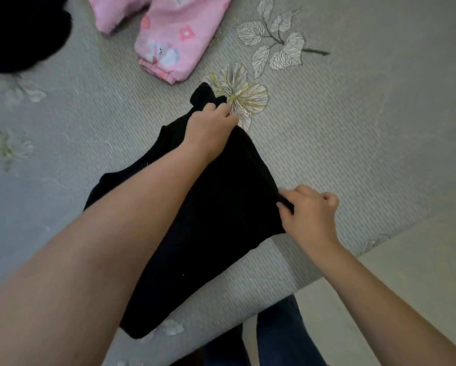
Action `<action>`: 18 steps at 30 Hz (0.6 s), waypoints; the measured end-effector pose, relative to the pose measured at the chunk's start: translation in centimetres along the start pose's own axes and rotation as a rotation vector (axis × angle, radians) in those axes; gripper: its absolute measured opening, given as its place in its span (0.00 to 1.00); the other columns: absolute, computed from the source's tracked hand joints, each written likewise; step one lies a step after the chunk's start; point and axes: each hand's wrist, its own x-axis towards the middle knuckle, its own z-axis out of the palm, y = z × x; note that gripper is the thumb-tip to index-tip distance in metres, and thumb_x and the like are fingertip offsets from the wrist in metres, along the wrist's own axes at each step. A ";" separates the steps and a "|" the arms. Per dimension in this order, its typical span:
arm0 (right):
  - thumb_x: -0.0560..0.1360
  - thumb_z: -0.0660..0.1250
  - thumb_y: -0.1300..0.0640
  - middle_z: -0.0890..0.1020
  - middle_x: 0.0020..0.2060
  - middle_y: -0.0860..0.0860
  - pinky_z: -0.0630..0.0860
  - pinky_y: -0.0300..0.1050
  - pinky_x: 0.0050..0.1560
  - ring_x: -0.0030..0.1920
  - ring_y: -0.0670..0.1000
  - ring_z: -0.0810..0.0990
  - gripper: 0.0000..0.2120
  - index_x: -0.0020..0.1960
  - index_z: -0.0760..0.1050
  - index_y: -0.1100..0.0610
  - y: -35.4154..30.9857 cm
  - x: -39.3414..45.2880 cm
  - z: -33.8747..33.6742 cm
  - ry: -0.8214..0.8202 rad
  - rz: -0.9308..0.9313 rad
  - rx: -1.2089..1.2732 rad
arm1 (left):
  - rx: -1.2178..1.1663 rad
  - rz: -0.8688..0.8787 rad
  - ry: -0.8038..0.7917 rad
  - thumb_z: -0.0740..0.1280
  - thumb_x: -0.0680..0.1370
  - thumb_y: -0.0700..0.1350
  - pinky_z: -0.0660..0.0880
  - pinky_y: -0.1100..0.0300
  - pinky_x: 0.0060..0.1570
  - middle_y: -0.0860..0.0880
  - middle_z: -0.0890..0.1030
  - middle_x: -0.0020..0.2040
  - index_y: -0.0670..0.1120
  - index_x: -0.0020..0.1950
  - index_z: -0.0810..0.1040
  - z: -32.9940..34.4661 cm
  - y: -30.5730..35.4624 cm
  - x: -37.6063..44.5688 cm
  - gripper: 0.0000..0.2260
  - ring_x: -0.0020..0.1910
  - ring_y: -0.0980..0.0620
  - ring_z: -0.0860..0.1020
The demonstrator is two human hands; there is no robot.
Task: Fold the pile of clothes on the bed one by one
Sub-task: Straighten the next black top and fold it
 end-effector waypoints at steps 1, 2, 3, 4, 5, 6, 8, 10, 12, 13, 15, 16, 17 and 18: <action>0.68 0.71 0.66 0.80 0.34 0.55 0.52 0.44 0.48 0.34 0.54 0.78 0.04 0.42 0.82 0.62 -0.7 -0.5 0.1 0.024 -0.024 0.036 | -0.034 0.028 0.091 0.59 0.74 0.34 0.68 0.51 0.35 0.38 0.76 0.55 0.37 0.54 0.76 -0.2 -0.8 -1.7 0.11 0.48 0.38 0.75; 0.65 0.73 0.67 0.80 0.31 0.56 0.57 0.47 0.45 0.31 0.55 0.78 0.04 0.39 0.82 0.63 -1.8 -1.3 0.3 0.051 -0.053 0.054 | -0.052 0.063 0.177 0.62 0.71 0.32 0.71 0.52 0.32 0.37 0.79 0.51 0.35 0.49 0.78 -0.3 -1.9 -3.6 0.10 0.43 0.38 0.77; 0.62 0.74 0.66 0.80 0.30 0.55 0.60 0.47 0.42 0.29 0.54 0.78 0.04 0.37 0.81 0.62 -3.1 -2.2 0.7 0.078 -0.085 0.061 | -0.048 0.098 0.250 0.65 0.67 0.31 0.73 0.54 0.30 0.36 0.81 0.47 0.34 0.45 0.80 -0.3 -3.0 -5.6 0.08 0.38 0.38 0.78; 0.60 0.73 0.64 0.79 0.29 0.53 0.60 0.46 0.41 0.28 0.53 0.78 0.05 0.36 0.81 0.61 -4.5 -3.4 1.2 0.104 -0.114 0.070 | -0.035 0.128 0.290 0.67 0.65 0.29 0.74 0.56 0.29 0.37 0.81 0.46 0.34 0.43 0.80 -0.1 -4.2 -7.7 0.08 0.35 0.39 0.79; 0.60 0.72 0.63 0.79 0.29 0.52 0.59 0.46 0.41 0.28 0.52 0.78 0.05 0.36 0.81 0.60 -6.0 -4.7 1.8 0.108 -0.125 0.090 | -0.028 0.146 0.288 0.67 0.65 0.28 0.75 0.56 0.29 0.36 0.82 0.45 0.33 0.43 0.80 0.1 -5.5 -10.0 0.08 0.34 0.39 0.79; 0.59 0.73 0.62 0.79 0.29 0.50 0.58 0.45 0.42 0.28 0.51 0.78 0.06 0.36 0.80 0.59 -7.7 -6.0 2.7 0.099 -0.129 0.116 | -0.022 0.152 0.275 0.66 0.66 0.29 0.76 0.55 0.30 0.36 0.82 0.46 0.33 0.43 0.80 0.4 -6.8 -12.3 0.08 0.34 0.39 0.79; 0.57 0.77 0.62 0.78 0.28 0.48 0.58 0.44 0.42 0.28 0.49 0.77 0.09 0.35 0.79 0.57 -11.1 -8.8 4.7 0.060 -0.158 0.139 | 0.006 0.158 0.261 0.60 0.68 0.32 0.77 0.53 0.31 0.35 0.82 0.46 0.33 0.43 0.81 1.2 -9.5 -16.9 0.10 0.34 0.38 0.80; 0.54 0.78 0.62 0.77 0.26 0.48 0.58 0.43 0.41 0.26 0.49 0.76 0.11 0.32 0.78 0.56 -14.4 -11.7 7.1 0.010 -0.215 0.108 | 0.017 0.160 0.209 0.59 0.69 0.33 0.78 0.50 0.33 0.34 0.81 0.46 0.32 0.43 0.81 2.1 -11.8 -21.4 0.12 0.35 0.37 0.80; 0.53 0.78 0.62 0.75 0.25 0.47 0.61 0.43 0.42 0.26 0.48 0.74 0.12 0.31 0.77 0.55 -16.8 -14.3 9.7 -0.026 -0.247 0.046 | 0.018 0.158 0.179 0.58 0.70 0.32 0.79 0.47 0.34 0.33 0.81 0.46 0.31 0.44 0.80 3.1 -13.7 -25.3 0.12 0.37 0.35 0.80; 0.52 0.78 0.63 0.74 0.25 0.47 0.60 0.43 0.42 0.25 0.48 0.73 0.12 0.30 0.76 0.54 -17.8 -15.6 10.9 -0.040 -0.253 0.017 | 0.016 0.153 0.175 0.57 0.70 0.32 0.79 0.46 0.34 0.33 0.81 0.47 0.31 0.45 0.80 3.8 -14.5 -27.1 0.13 0.38 0.35 0.80; 0.50 0.77 0.64 0.73 0.24 0.47 0.59 0.42 0.42 0.25 0.49 0.72 0.13 0.29 0.75 0.54 -19.3 -17.9 13.6 -0.062 -0.253 -0.049 | 0.008 0.135 0.154 0.59 0.69 0.30 0.79 0.44 0.35 0.32 0.80 0.47 0.30 0.45 0.80 5.3 -15.7 -30.5 0.11 0.39 0.34 0.80; 0.49 0.77 0.63 0.73 0.24 0.47 0.59 0.42 0.42 0.25 0.48 0.72 0.14 0.29 0.75 0.54 -19.5 -18.6 14.7 -0.082 -0.250 -0.089 | 0.006 0.113 0.145 0.62 0.68 0.27 0.79 0.43 0.37 0.32 0.80 0.47 0.30 0.46 0.80 6.1 -15.9 -31.6 0.10 0.40 0.33 0.80; 0.48 0.78 0.62 0.73 0.25 0.47 0.60 0.43 0.43 0.25 0.48 0.72 0.15 0.30 0.76 0.53 -20.1 -19.6 16.0 -0.115 -0.244 -0.135 | 0.011 0.078 0.139 0.66 0.65 0.25 0.79 0.42 0.40 0.32 0.80 0.49 0.30 0.47 0.79 7.1 -16.2 -32.9 0.13 0.42 0.32 0.79; 0.48 0.79 0.59 0.74 0.26 0.46 0.63 0.43 0.44 0.26 0.48 0.74 0.16 0.31 0.77 0.52 -20.6 -20.6 17.3 -0.153 -0.238 -0.187 | 0.020 0.024 0.085 0.68 0.63 0.24 0.78 0.41 0.46 0.32 0.78 0.54 0.31 0.52 0.78 8.2 -16.5 -34.2 0.17 0.47 0.31 0.78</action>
